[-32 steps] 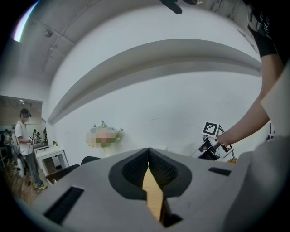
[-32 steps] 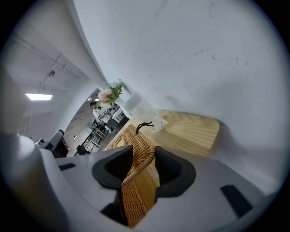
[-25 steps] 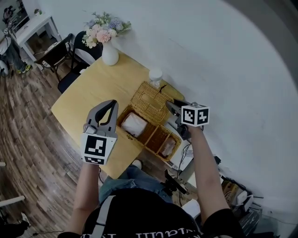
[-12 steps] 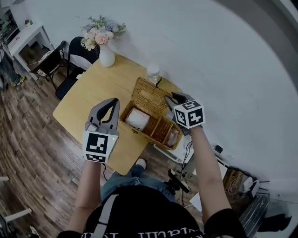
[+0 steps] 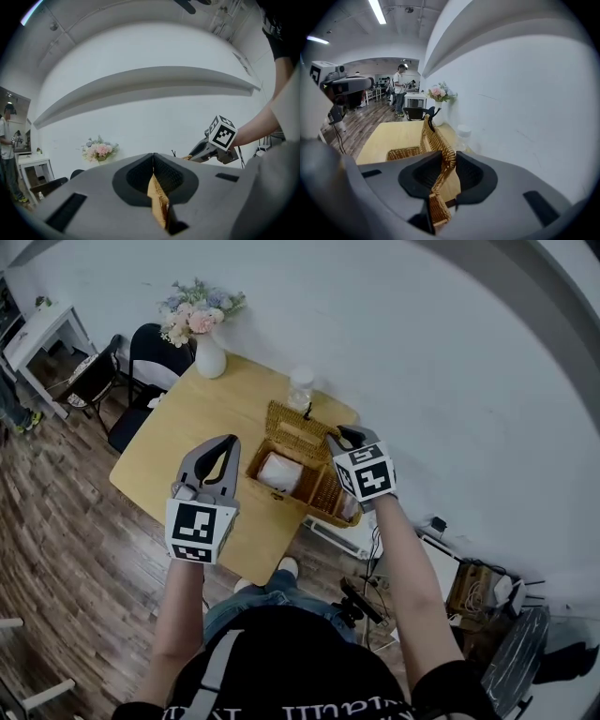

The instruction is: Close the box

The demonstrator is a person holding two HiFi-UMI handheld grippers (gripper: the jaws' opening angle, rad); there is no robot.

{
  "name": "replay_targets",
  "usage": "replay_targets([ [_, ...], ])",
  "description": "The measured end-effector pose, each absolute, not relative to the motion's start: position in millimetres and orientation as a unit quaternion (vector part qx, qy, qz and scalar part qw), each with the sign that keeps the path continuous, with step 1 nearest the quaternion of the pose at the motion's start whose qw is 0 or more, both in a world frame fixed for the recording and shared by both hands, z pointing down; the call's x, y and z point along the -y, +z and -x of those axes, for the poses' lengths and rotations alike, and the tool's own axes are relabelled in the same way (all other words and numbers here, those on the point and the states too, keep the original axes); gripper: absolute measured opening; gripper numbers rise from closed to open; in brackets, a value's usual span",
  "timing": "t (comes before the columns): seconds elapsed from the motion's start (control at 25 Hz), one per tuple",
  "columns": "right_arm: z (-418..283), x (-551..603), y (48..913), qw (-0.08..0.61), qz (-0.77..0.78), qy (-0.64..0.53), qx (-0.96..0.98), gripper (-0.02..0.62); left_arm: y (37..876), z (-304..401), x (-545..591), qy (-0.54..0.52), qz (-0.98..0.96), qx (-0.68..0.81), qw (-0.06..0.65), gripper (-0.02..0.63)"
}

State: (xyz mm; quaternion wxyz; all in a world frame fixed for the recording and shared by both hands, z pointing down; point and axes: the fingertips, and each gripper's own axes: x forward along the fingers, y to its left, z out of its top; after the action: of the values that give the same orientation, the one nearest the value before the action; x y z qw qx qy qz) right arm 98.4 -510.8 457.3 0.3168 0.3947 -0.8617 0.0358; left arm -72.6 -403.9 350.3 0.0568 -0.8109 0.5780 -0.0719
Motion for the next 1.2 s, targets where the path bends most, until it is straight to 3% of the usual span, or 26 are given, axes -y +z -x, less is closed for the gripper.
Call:
replay_targets([
  [0.56,-84.4,460.0,460.7,0.332,-0.424,0.036,0.842,0.091,337.3,71.6,394.5,-0.057,0.838,-0.539,0.064,0.014],
  [0.84,-78.0,434.0,474.8,0.334,-0.409,0.065,0.847,0.118,353.9,72.8,389.4,-0.047,0.845,-0.53,0.047,0.012],
  [1.2,-70.1,402.7,511.3,0.387,-0.394,0.023,0.833,0.141,374.8,85.4,379.5,-0.038,0.84,-0.541,0.012,0.012],
])
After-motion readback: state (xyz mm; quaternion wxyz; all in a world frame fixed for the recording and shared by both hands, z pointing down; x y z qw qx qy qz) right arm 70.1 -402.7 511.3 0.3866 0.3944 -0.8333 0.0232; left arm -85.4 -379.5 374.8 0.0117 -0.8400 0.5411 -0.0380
